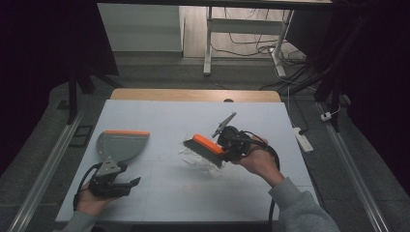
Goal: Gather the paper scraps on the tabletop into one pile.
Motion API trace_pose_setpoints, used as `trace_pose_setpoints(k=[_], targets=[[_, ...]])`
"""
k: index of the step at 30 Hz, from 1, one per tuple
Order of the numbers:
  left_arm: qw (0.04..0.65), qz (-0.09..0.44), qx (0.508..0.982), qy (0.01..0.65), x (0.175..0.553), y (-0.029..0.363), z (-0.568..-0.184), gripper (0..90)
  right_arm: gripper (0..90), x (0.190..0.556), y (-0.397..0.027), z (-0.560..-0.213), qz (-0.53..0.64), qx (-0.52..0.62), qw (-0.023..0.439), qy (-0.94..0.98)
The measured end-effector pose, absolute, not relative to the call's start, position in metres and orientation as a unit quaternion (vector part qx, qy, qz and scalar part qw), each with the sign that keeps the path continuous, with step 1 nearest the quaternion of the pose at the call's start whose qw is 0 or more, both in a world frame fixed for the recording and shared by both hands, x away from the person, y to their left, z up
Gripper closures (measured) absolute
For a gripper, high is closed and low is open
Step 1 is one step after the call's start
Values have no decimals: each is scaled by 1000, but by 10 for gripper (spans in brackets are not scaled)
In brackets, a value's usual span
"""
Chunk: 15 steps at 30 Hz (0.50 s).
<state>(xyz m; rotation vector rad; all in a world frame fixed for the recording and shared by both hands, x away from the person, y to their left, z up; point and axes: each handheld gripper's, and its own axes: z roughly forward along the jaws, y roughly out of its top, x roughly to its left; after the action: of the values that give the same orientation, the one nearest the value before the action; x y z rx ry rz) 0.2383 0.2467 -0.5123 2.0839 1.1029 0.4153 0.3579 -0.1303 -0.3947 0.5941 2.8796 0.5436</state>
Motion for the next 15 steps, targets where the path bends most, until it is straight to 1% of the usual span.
trace_pose_setpoints(k=[3, 6, 8, 10, 12, 15], targets=[[365, 160, 810, 431, 239, 247, -513, 306, 707, 354, -135, -403, 166, 178, 61, 968], [364, 160, 811, 430, 239, 247, -513, 306, 707, 348, -134, -420, 140, 151, 42, 978], [363, 160, 812, 429, 239, 246, -513, 306, 707, 345, -131, -431, 122, 130, 39, 983], [363, 160, 812, 429, 239, 246, -513, 306, 707, 344, -127, -439, 109, 110, 45, 987], [362, 159, 812, 429, 239, 246, -514, 306, 707, 346, -121, -445, 101, 96, 63, 988], [362, 160, 812, 429, 239, 246, -514, 306, 707, 354, -113, -448, 103, 94, 80, 987]])
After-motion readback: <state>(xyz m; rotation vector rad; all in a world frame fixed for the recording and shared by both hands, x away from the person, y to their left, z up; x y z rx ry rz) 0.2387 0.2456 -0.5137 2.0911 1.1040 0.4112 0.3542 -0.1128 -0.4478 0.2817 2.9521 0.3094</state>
